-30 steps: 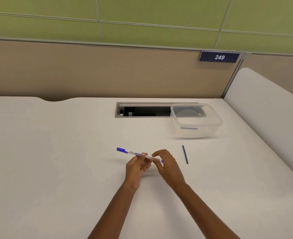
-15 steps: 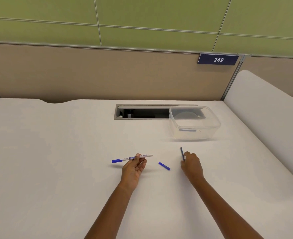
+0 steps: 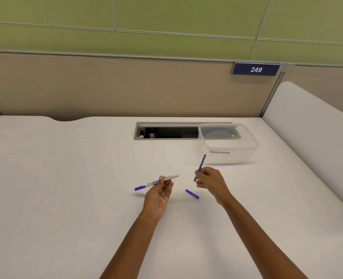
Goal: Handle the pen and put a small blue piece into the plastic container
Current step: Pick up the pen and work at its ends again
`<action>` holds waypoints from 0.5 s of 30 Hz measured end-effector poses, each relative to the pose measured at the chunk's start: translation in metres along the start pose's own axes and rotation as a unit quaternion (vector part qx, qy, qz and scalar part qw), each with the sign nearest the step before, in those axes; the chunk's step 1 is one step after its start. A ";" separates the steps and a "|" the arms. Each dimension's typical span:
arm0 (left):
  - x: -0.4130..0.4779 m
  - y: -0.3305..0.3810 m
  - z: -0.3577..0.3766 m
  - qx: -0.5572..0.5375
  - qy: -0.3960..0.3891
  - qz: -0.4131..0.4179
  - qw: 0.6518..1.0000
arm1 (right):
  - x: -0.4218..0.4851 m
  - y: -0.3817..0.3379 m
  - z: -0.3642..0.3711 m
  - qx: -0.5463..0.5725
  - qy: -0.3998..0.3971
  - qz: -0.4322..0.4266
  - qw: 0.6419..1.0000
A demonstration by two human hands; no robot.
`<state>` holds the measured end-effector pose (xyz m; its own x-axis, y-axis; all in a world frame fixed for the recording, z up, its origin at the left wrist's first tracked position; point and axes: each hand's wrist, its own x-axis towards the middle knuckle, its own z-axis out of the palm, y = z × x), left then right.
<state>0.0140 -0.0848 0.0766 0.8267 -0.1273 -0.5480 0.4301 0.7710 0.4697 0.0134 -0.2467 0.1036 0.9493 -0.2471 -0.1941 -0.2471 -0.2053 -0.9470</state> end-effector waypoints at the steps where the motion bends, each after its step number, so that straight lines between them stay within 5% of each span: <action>1: -0.001 0.000 0.001 -0.004 0.002 -0.001 1.000 | -0.002 -0.006 0.004 0.027 -0.006 -0.009 1.000; 15: -0.016 -0.004 0.014 -0.071 -0.007 -0.008 0.997 | -0.021 -0.022 0.032 0.110 -0.011 -0.150 0.983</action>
<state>0.0039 -0.0946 0.0938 0.8256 -0.1480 -0.5445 0.3883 0.8492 0.3579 0.0047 -0.2066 0.1202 0.9778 -0.1848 0.0984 0.0895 -0.0562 -0.9944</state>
